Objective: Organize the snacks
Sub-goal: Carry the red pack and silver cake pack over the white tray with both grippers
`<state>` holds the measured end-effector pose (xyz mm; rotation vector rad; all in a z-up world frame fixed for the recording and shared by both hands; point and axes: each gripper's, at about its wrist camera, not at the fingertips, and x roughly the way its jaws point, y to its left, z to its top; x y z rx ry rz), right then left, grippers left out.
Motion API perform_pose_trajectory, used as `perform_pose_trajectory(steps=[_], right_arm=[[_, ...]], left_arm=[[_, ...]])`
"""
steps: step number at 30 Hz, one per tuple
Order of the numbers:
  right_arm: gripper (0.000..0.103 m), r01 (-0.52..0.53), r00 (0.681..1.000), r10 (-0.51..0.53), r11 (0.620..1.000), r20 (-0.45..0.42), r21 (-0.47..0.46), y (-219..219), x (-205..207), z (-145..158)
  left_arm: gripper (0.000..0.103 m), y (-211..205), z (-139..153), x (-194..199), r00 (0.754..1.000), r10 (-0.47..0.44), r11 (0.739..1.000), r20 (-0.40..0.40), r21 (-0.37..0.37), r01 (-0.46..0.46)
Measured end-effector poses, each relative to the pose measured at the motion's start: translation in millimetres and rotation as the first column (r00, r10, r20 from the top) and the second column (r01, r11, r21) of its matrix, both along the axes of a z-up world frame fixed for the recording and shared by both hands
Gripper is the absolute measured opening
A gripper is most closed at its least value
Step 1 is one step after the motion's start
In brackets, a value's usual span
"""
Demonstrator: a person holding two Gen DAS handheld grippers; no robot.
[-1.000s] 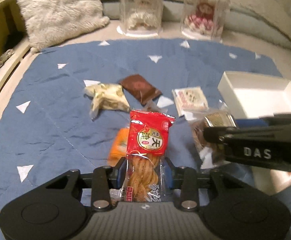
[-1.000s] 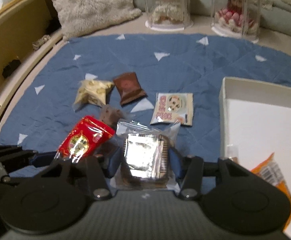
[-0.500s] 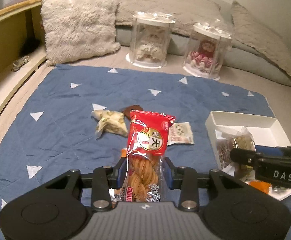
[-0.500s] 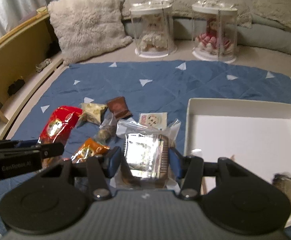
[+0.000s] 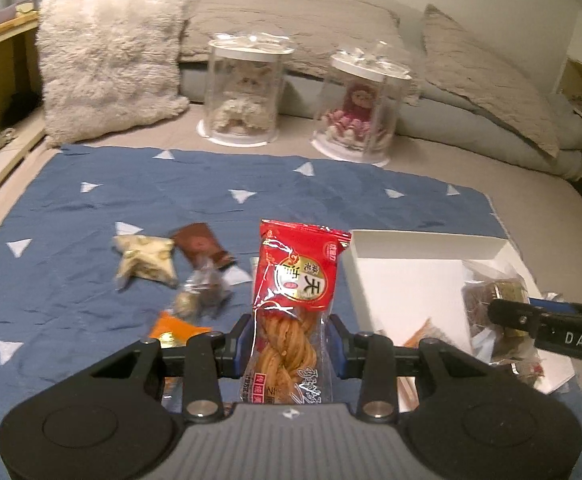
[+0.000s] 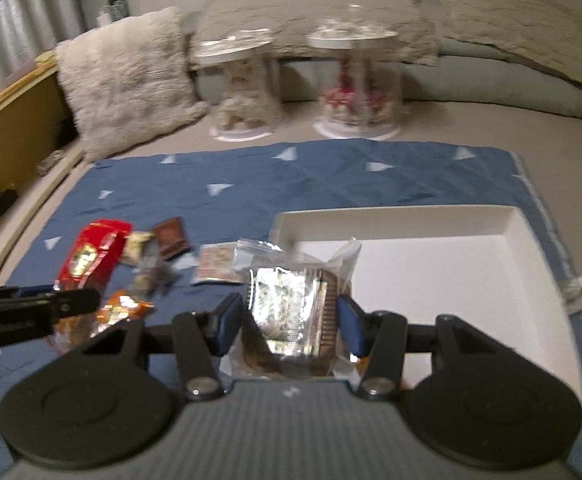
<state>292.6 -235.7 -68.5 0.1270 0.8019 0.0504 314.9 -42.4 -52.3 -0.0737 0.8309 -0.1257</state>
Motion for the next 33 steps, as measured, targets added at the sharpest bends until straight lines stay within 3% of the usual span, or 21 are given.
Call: perform_pose_trajectory(steps=[7, 16, 23, 27, 33], right_arm=[[0.057, 0.108, 0.994, -0.108, 0.994, -0.001, 0.022, -62.1, -15.5, -4.9], [0.057, 0.197, 0.98, -0.197, 0.98, 0.004, 0.008, -134.6, -32.7, -11.3], [0.057, 0.239, 0.971, -0.24, 0.97, -0.018, -0.037, -163.4, -17.3, -26.9], [0.058, 0.233, 0.972, -0.234, 0.97, -0.001, -0.068, -169.9, -7.2, -32.4], [0.058, 0.208, 0.978, -0.207, 0.976, 0.015, -0.059, -176.9, 10.9, -41.3]], left_arm=[[0.04, -45.9, -6.3, 14.4, 0.999, -0.05, 0.999, 0.01, 0.005, 0.05], [0.041, -109.7, -17.8, 28.7, 0.996, -0.088, 0.995, 0.017, -0.048, 0.089], [0.041, -151.1, -28.9, 40.9, 0.995, -0.093, 0.992, 0.025, -0.086, 0.095], [0.041, -169.6, -40.1, 51.3, 0.997, -0.073, 0.986, 0.041, -0.145, 0.078], [0.042, -198.8, -70.5, 72.3, 0.998, -0.061, 0.977, 0.01, -0.206, 0.062]])
